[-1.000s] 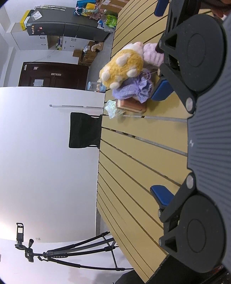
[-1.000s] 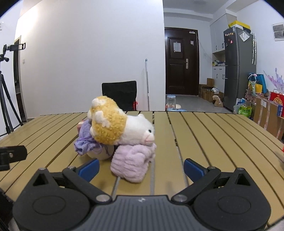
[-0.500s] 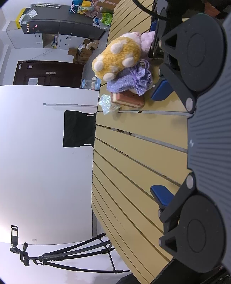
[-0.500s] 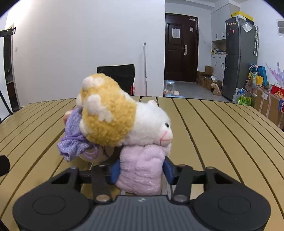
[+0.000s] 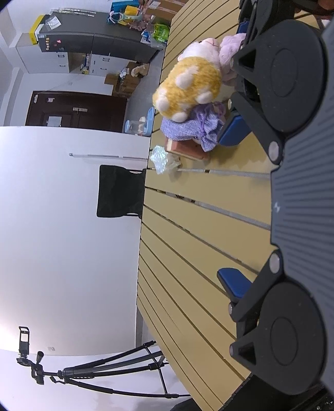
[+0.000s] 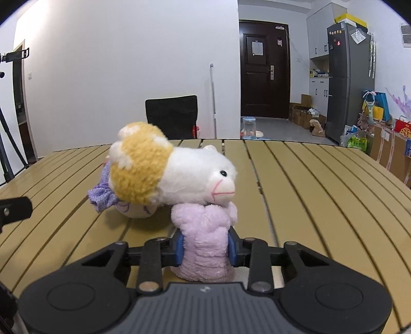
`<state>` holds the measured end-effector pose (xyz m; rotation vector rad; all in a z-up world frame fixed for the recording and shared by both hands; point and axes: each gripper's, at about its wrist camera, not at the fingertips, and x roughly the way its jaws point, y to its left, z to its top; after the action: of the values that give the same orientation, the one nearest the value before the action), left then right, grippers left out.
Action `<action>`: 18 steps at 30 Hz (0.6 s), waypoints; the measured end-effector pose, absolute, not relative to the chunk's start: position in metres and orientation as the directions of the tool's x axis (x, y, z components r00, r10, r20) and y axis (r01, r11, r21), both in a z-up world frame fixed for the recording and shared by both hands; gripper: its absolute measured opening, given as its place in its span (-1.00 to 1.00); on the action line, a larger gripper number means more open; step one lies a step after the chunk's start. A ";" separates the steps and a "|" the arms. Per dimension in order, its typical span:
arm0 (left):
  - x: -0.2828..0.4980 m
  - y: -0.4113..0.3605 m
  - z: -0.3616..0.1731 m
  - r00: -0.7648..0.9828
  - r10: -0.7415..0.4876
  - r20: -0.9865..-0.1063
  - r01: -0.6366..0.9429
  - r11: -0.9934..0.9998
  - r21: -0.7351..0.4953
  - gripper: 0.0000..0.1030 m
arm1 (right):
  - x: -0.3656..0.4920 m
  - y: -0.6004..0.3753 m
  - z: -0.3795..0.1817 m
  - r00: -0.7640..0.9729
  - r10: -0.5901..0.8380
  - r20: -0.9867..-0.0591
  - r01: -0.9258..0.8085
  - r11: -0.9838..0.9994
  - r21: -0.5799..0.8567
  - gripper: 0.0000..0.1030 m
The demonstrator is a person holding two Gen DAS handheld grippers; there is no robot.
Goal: Collect trash
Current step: 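Close the right gripper on the pink plush towel and lift it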
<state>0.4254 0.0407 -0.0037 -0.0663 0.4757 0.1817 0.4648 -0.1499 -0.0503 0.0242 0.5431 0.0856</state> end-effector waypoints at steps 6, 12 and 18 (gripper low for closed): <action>0.420 0.029 -0.001 0.881 0.133 -0.454 -0.165 0.986 -0.032 1.00 | 0.448 -0.171 -0.042 0.861 0.051 -0.507 -0.028 0.998 0.053 -0.40; 0.418 0.015 -0.002 0.885 0.105 -0.454 -0.134 0.990 -0.032 1.00 | 0.435 -0.197 -0.041 0.860 0.022 -0.511 0.023 0.996 0.082 -0.40; 0.418 -0.004 -0.006 0.884 0.065 -0.462 -0.087 0.996 -0.028 1.00 | 0.426 -0.215 -0.044 0.855 0.000 -0.519 0.056 0.994 0.092 -0.40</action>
<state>0.4181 -0.0044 -0.0055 -0.0480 0.4793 0.0792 0.4264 -0.2153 -0.0438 0.1054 0.5456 -0.0294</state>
